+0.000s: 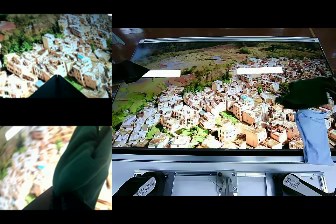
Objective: Fold the shirts.
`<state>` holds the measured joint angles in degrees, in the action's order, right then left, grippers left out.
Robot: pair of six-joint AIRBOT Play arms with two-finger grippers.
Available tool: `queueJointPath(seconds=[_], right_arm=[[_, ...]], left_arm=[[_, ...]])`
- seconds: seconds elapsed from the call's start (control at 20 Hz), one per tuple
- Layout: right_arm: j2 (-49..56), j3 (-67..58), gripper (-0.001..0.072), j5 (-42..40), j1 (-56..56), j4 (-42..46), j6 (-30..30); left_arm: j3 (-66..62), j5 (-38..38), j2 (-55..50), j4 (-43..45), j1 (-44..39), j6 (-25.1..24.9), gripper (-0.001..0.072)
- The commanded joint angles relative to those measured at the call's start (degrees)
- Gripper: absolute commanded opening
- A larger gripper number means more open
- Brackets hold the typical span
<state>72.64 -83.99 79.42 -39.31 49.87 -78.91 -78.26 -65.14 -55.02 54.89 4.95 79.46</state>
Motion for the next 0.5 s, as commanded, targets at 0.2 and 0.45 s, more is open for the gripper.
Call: queueJointPath(seconds=[0.2, 0.45], right_arm=[[-1.1, -0.2, 0.0062, -6.1, -15.3, 3.4, -4.9], [-1.5, -0.2, 0.0062, -11.5, -15.4, 2.9, -8.2]], left_arm=[[3.8, -0.1, 0.0, 0.0, -7.9, 0.3, 0.0035], [4.3, 0.0, 0.0, 0.0, -9.2, 0.3, 0.0035]])
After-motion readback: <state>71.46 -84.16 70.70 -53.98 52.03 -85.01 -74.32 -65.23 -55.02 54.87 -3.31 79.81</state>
